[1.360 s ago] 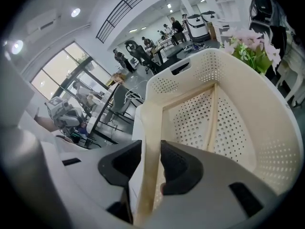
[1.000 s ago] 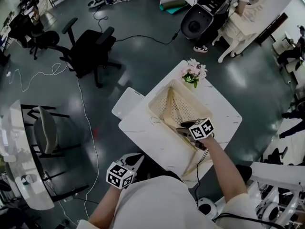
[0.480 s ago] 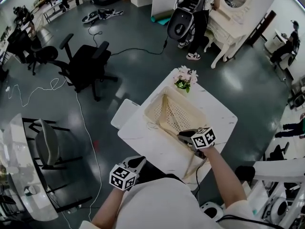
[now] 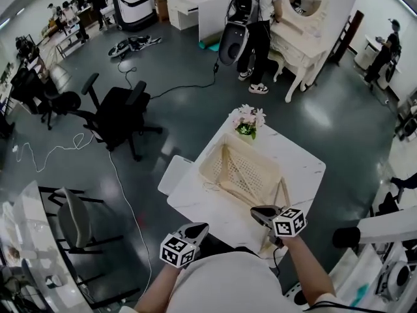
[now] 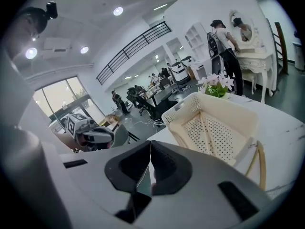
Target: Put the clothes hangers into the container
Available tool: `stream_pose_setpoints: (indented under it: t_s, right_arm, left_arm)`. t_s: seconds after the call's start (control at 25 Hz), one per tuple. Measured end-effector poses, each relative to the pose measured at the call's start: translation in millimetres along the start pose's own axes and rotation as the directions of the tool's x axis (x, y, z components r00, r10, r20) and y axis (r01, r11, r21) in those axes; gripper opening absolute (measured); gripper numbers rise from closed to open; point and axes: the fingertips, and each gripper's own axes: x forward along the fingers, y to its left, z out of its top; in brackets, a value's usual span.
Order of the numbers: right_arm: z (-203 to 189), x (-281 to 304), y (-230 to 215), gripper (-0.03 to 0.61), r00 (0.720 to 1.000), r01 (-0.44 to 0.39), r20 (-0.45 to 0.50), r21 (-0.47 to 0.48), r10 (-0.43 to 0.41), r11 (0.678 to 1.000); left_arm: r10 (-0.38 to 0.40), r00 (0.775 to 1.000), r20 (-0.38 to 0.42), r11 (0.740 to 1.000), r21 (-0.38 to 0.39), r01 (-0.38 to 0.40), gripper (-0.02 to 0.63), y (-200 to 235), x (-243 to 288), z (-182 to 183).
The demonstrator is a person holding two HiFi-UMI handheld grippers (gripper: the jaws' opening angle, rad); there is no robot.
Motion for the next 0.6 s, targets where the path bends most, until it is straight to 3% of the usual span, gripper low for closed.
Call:
stream_pose_setpoints:
  t_s: [0.28,0.6]
  right_arm:
    - [-15.1,-24.7,9.4,0.018,0.989,0.042,0.137,0.098,-0.056,0.994]
    - [-34.7,-33.2,9.0,0.020,0.976,0.066,0.194,0.186,-0.102,0.980]
  left_arm:
    - [-0.026,1.000,0.009,0.999,0.030,0.026,0.007,-8.6,0.6,4.9]
    - [-0.045,0.999,0.005,0.993,0.106,0.044,0.006,-21.0,2.1,5.8]
